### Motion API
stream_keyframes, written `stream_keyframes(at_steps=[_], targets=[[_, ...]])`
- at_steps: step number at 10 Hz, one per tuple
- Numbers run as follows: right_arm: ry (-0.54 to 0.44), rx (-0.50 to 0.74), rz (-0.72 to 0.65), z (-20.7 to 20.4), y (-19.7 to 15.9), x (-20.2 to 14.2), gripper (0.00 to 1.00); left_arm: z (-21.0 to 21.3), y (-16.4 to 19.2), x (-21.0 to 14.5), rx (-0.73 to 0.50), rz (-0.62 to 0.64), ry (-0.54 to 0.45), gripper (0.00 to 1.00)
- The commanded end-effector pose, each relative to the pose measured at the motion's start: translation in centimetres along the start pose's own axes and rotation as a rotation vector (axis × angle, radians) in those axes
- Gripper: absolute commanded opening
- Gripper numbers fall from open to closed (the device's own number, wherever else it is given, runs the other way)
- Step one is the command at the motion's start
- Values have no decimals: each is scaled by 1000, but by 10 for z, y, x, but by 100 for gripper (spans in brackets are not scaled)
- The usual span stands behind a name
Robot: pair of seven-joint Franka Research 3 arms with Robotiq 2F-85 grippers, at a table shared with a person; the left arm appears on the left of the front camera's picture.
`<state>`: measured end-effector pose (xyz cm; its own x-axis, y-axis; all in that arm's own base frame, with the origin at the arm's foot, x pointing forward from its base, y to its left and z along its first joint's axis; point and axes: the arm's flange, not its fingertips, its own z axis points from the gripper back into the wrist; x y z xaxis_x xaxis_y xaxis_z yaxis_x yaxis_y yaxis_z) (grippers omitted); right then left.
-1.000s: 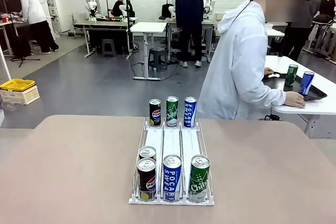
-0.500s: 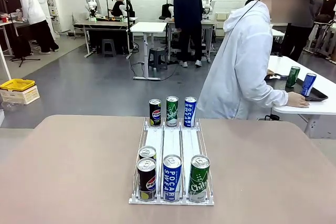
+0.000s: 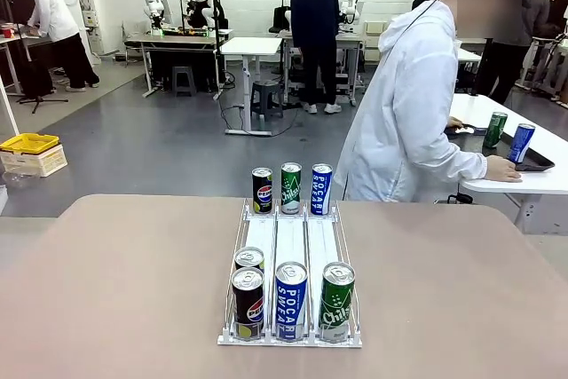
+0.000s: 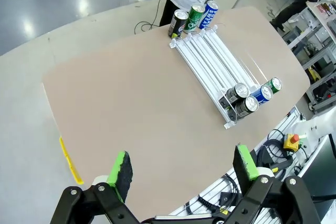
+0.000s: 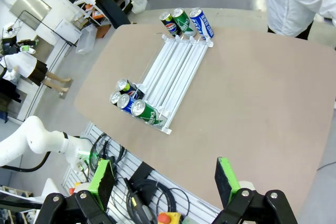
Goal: Retrieve and hand over the desired beverage to the person.
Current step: Place the picked can on the Handle tray extended by the person.
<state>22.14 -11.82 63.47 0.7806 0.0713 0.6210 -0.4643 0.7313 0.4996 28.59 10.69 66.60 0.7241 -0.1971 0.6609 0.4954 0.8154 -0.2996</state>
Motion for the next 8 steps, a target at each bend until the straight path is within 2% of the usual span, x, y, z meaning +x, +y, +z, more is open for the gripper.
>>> stream_keyframes(at_steps=[1,8], targets=[[-7,24,13,-1,-1,2,100,2,0,0,2,-2,7,100],[-7,24,13,-1,-1,2,100,2,0,0,2,-2,7,100]])
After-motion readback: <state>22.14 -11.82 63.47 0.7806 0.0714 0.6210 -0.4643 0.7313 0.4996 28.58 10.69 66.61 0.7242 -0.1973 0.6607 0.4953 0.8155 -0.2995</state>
